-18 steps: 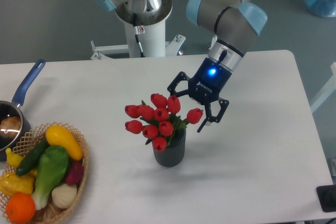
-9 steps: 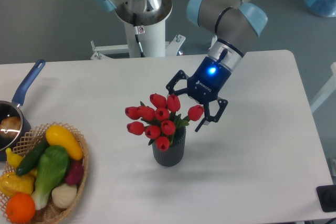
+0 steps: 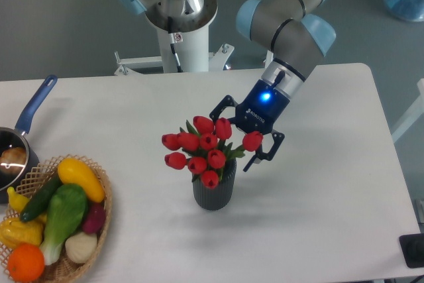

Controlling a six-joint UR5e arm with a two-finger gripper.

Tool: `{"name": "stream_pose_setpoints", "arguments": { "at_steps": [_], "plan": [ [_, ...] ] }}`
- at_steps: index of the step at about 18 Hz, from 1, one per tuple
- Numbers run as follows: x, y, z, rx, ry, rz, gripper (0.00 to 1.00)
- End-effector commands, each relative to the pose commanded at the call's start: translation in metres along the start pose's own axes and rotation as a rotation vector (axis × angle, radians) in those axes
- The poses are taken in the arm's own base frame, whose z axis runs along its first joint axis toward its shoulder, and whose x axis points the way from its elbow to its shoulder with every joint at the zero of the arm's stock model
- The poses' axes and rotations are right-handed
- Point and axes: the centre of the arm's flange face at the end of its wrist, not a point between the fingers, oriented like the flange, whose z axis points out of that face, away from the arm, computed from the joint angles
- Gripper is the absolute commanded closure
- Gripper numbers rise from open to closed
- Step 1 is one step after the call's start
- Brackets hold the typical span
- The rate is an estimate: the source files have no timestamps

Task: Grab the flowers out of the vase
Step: 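Lower the gripper around the tulip stems and close on them, then lift the gripped tulip bunch straight up out of the black vase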

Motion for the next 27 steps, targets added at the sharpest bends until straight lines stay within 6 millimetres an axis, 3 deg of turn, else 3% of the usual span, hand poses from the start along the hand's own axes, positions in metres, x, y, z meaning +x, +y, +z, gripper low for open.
{"name": "stream_pose_setpoints", "arguments": {
  "at_steps": [15,17,19,22,23,27],
  "plan": [
    [0.013,-0.007,0.0,0.064,0.018,0.012,0.05],
    [0.016,-0.007,0.0,0.063,0.018,0.015,0.23],
    [0.018,-0.008,-0.002,0.06,0.015,0.016,0.46],
    [0.025,-0.007,-0.001,0.062,0.019,0.013,0.9],
    [0.028,-0.009,-0.004,0.06,0.014,0.017,0.99],
    [0.031,-0.014,-0.009,0.06,0.005,0.027,1.0]
  ]
}}
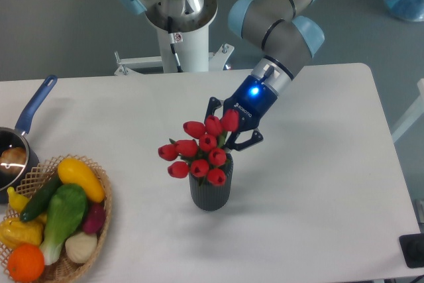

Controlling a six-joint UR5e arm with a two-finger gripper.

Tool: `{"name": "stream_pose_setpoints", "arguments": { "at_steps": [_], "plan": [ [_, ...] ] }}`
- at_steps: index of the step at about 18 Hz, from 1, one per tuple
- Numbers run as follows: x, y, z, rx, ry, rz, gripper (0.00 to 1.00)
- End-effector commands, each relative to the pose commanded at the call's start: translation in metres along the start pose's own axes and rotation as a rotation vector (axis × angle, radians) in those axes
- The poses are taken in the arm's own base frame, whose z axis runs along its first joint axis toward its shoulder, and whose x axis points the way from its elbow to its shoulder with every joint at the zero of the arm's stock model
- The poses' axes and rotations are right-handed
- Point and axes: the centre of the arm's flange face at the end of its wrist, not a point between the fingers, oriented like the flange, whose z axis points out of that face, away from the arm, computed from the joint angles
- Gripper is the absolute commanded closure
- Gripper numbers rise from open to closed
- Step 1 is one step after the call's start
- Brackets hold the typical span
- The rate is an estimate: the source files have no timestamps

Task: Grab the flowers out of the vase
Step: 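Lift the gripped tulip bunch straight up out of the black vase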

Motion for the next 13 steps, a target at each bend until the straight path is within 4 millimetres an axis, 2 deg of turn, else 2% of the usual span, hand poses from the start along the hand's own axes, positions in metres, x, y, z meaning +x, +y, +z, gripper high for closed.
{"name": "stream_pose_setpoints", "arguments": {
  "at_steps": [4,6,9,13],
  "plan": [
    [0.007,-0.021,-0.019,0.007,-0.036,0.027,1.0],
    [0.007,-0.023,-0.023,0.012,-0.043,0.031,1.0],
    [0.008,-0.037,-0.034,0.018,-0.065,-0.002,1.0],
    [0.013,-0.068,-0.043,0.035,-0.079,-0.025,1.0]
  ]
}}
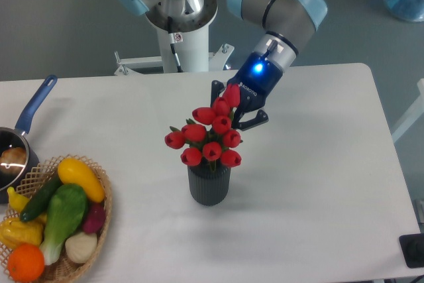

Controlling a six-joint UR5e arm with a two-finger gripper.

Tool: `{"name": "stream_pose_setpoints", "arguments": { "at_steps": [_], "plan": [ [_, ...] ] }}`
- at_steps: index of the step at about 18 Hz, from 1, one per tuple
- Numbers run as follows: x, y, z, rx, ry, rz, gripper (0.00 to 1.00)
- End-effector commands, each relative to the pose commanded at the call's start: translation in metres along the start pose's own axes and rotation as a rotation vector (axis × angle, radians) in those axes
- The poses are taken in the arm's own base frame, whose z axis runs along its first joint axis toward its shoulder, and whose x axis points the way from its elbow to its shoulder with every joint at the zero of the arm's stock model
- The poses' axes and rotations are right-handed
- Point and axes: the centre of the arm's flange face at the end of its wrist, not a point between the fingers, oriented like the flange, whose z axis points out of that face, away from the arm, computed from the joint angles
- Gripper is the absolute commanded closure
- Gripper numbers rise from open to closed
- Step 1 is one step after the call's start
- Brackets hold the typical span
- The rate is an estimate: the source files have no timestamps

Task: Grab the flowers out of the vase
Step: 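Lift the gripped tulip bunch straight up out of the black vase, then carry the tulip bunch away from the vase and hold it aloft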

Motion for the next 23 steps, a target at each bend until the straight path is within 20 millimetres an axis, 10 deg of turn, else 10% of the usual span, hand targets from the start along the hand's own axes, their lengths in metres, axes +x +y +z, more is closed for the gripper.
{"name": "stream_pose_setpoints", "arguments": {
  "at_steps": [23],
  "plan": [
    [0.012,-0.115,-0.044,0.121,-0.03,-0.07,1.0]
  ]
}}
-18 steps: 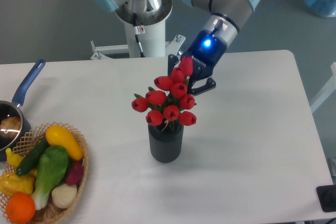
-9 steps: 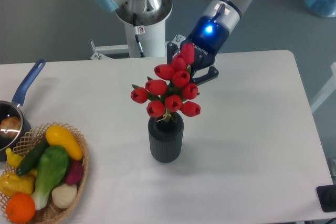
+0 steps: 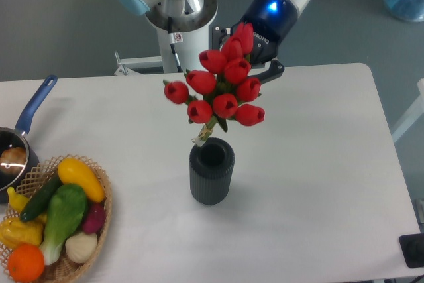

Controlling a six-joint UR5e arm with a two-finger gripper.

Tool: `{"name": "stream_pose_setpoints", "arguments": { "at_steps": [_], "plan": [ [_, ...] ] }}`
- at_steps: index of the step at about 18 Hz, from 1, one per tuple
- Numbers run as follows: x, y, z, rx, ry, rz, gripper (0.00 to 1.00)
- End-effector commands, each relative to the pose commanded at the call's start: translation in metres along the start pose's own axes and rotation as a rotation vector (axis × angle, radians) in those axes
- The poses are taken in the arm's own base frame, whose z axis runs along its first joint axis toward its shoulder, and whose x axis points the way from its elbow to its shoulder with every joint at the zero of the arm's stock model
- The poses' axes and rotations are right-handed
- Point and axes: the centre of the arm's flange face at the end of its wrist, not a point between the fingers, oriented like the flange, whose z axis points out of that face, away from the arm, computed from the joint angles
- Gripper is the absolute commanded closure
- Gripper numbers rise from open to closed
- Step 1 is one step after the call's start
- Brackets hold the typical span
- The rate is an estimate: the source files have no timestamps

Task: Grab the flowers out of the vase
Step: 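Carry the tulip bunch away from the vase and hold it aloft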

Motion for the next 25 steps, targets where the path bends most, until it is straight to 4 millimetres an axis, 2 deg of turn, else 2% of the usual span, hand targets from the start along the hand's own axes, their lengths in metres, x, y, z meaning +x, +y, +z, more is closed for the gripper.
{"name": "stream_pose_setpoints", "arguments": {
  "at_steps": [2,6,7,10,11,14,17,20,21,25],
  "plan": [
    [-0.01,-0.013,-0.011,0.005,-0.027,0.041,1.0],
    [-0.041,-0.036,-0.061,0.002,-0.148,0.086,1.0],
    [-0.051,-0.035,-0.071,-0.023,-0.189,0.083,1.0],
    [-0.066,-0.023,-0.08,-0.142,-0.293,0.095,1.0],
    [-0.071,-0.017,-0.08,-0.172,-0.31,0.099,1.0],
    [-0.094,0.018,-0.079,-0.261,-0.349,0.06,1.0],
    [-0.106,0.034,-0.089,-0.395,-0.442,0.038,1.0],
    [-0.138,0.066,-0.089,-0.553,-0.515,-0.004,1.0],
    [-0.151,0.077,-0.085,-0.635,-0.535,0.012,1.0],
    [-0.158,0.1,-0.063,-0.856,-0.542,0.091,1.0]
  ]
}}
